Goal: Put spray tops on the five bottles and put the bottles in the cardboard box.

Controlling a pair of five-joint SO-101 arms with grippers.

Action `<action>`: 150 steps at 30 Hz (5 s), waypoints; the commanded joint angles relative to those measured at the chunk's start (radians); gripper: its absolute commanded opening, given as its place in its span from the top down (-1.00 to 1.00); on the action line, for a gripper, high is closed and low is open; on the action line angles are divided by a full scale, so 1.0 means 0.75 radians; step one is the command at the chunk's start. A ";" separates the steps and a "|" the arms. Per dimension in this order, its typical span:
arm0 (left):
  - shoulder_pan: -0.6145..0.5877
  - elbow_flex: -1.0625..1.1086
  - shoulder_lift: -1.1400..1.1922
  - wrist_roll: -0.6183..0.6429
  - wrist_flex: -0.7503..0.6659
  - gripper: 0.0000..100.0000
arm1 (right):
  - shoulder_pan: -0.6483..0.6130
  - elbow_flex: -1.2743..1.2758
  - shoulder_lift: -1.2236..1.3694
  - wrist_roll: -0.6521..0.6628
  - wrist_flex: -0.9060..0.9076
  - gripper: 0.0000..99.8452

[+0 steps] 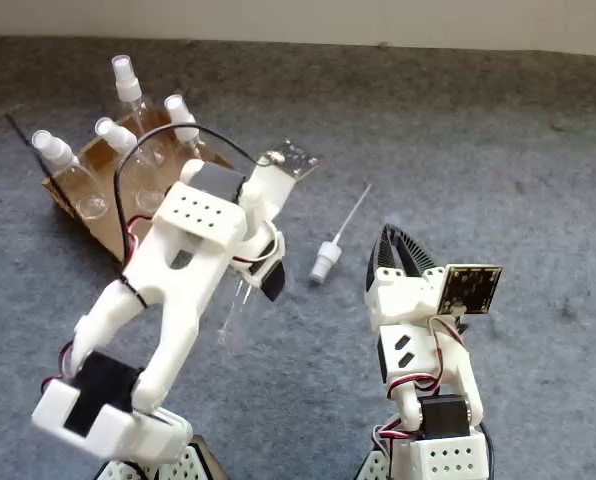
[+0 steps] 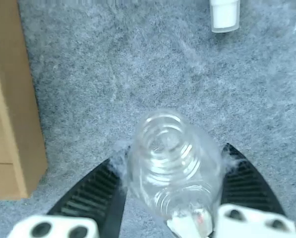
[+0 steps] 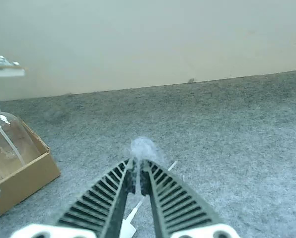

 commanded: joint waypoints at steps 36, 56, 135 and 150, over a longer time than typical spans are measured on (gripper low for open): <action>-0.130 1.163 -1.190 -0.006 -0.847 0.59 | -0.013 0.236 -0.007 0.018 -0.034 0.96; -0.152 1.261 -1.192 -0.006 -0.908 0.59 | -0.052 -0.208 -0.003 0.272 0.357 0.96; -0.289 1.253 -1.748 -0.025 -0.638 0.59 | -0.169 -1.740 2.333 0.518 0.881 0.95; -0.281 1.161 -1.748 -0.031 -0.530 0.59 | -0.210 -1.515 1.705 1.140 0.971 0.95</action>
